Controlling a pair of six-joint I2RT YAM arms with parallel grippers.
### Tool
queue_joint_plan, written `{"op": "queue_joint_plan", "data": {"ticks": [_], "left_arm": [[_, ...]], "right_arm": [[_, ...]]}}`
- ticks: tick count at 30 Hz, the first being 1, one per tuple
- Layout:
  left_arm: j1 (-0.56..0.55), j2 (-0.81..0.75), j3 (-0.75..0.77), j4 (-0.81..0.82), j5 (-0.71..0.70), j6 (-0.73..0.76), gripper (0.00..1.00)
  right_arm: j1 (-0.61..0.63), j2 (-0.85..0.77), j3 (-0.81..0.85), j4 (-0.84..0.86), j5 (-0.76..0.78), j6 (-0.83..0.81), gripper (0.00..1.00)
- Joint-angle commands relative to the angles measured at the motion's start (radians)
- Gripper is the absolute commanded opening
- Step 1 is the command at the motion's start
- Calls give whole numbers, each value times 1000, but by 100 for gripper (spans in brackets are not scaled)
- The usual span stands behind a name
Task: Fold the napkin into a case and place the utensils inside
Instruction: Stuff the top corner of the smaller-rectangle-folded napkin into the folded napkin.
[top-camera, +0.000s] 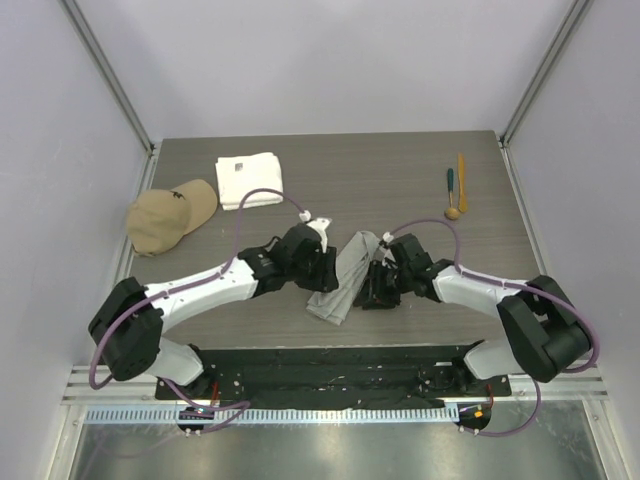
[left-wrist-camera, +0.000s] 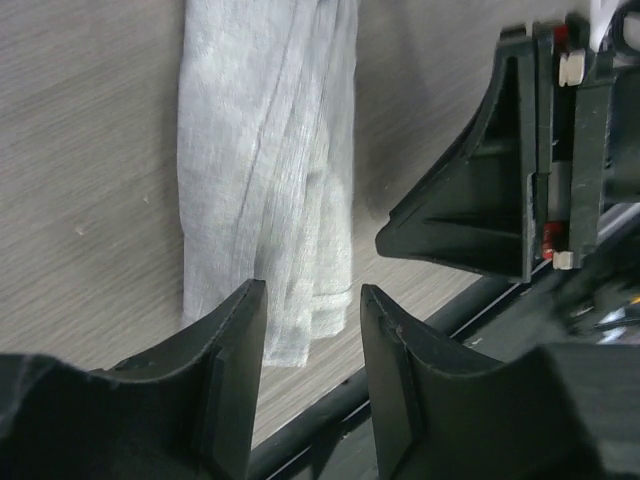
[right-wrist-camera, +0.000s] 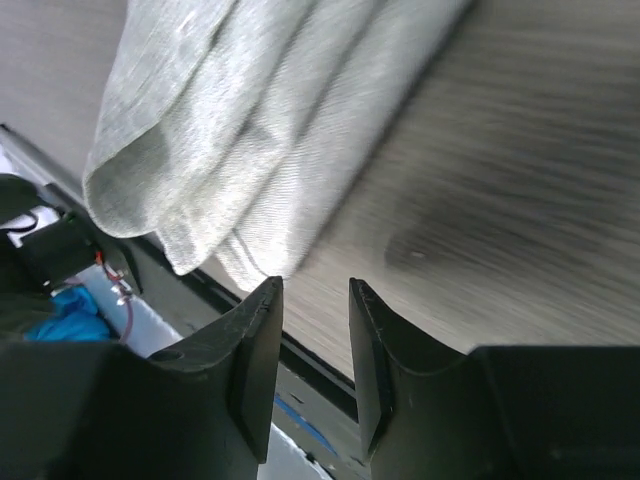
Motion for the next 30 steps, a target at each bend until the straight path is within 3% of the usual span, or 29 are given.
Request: {"op": "queue_joint_plan", "data": {"ticks": [1,12,19,23,25,27,30], "left_arm": [[-98,59,76,-168,-184,126,48],[-219,192,138,-240,-347,129,53],[-233,220,145,-237,-367,112,40],[-235,235,162,-241,-370,112,32],[-235,240,171,-252,-370,112,33],[-245,229,179,-260,-381,107,43],[-253,209,176,-260,-407,107,46]], "right_arm": [[73,29,-44,295,-7,179,38],[87,90,-90,363,22,190,42],[87,-39,-29,139,87,118,39],[88,-76,-3,117,55,127,34],[96,-71,0,139,44,143,31],[99,-65,-1,150,35,143,31],[100,-47,-11,197,13,149,27]]}}
